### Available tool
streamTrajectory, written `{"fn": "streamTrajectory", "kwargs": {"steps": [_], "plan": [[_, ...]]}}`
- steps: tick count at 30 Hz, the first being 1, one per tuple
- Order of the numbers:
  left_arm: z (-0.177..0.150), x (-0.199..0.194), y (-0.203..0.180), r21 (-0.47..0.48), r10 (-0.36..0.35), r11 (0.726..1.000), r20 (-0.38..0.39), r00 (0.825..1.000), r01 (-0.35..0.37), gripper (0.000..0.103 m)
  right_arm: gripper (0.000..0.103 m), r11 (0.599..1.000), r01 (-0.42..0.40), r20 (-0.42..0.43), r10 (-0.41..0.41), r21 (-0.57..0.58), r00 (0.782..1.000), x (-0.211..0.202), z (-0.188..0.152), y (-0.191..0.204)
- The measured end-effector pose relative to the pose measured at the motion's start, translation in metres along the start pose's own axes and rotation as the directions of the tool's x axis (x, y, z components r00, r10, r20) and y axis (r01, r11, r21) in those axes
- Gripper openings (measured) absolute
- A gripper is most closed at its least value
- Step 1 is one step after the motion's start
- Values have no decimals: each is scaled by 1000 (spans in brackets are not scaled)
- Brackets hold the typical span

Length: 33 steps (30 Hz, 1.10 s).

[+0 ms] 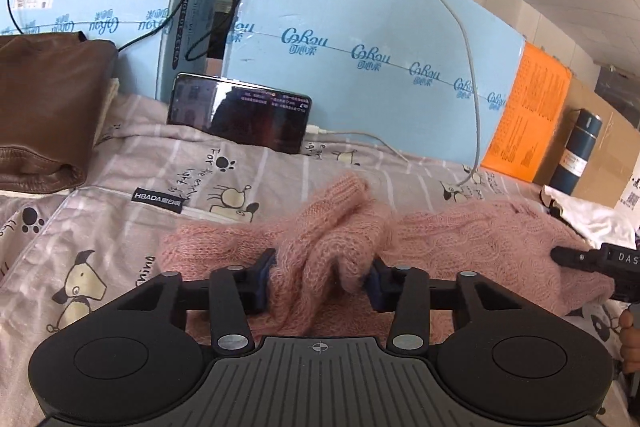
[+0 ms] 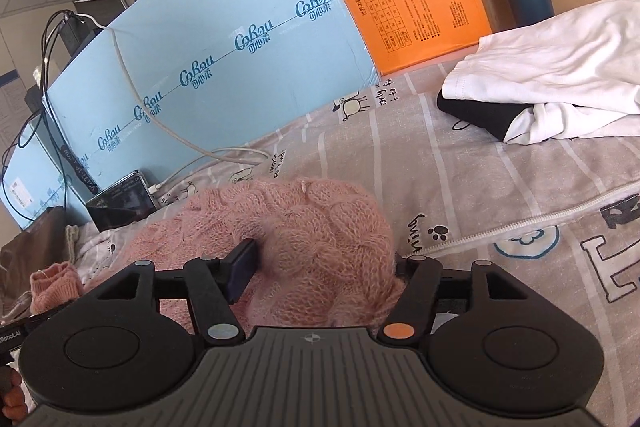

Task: Fold clothes
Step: 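Lower the sweater onto the bed and open both grippers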

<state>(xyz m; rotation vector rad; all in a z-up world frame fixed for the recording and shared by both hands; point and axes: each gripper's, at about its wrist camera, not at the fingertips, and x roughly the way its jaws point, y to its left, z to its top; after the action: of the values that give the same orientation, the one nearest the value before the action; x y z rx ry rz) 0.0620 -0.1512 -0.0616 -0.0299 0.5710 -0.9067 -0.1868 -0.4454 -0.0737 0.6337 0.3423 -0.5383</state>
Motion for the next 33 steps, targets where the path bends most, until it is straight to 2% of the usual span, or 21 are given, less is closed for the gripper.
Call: {"fn": "streamTrajectory", "kwargs": {"steps": [1,2,4,7,9,11,14,15,17,21,23,24,27,28,30,32,33], "plan": [[2,-4,5,-12,11,1000,23,1000,-11,21,49,1000,-5,-5,5,0,1000,1,0,0],[5,-9,8,-14,32,999,55,998,-31,21,33,1000,-11,-10,11,0,1000,1,-1,1],[11,-20,13,-20,74,997,119,990,-72,20,26,999,-11,-2,11,-39,1000,0,-1,8],[26,-37,15,26,144,988,241,960,-155,20,23,991,-1,93,13,-132,996,-13,2,24],[38,-45,19,27,170,982,304,937,-187,20,23,988,-6,150,29,-153,988,-23,9,29],[52,-54,27,-4,182,981,363,914,-194,19,22,986,-2,203,36,-166,978,-32,17,33],[64,-62,38,-39,184,982,422,888,-185,19,22,985,41,315,13,-166,949,-53,31,32],[64,-62,41,-42,195,980,424,885,-195,19,22,987,49,339,6,-155,941,-58,35,29],[61,-53,48,-38,203,978,383,901,-204,20,22,988,63,353,-9,-139,935,-64,40,21],[44,-22,59,42,245,965,221,944,-260,25,22,984,87,246,-48,-153,968,-51,34,5],[38,-11,62,85,284,951,152,947,-299,31,22,980,106,171,-76,-170,982,-39,26,-2],[36,-9,62,104,317,937,138,938,-332,35,22,978,117,151,-90,-174,984,-36,22,-4],[35,-10,63,163,422,880,162,892,-446,57,27,974,139,102,-122,-178,987,-29,15,-10],[35,-10,65,192,451,857,173,876,-479,59,31,972,146,101,-129,-183,986,-29,16,-11],[33,-7,70,261,501,808,166,849,-528,62,47,957,180,103,-160,-228,982,-28,15,-8],[29,-4,78,328,533,771,140,835,-547,66,62,933,221,100,-201,-283,975,-26,16,-8],[27,-2,81,356,550,750,132,825,-557,67,64,926,230,93,-211,-300,973,-26,17,-9]]}}
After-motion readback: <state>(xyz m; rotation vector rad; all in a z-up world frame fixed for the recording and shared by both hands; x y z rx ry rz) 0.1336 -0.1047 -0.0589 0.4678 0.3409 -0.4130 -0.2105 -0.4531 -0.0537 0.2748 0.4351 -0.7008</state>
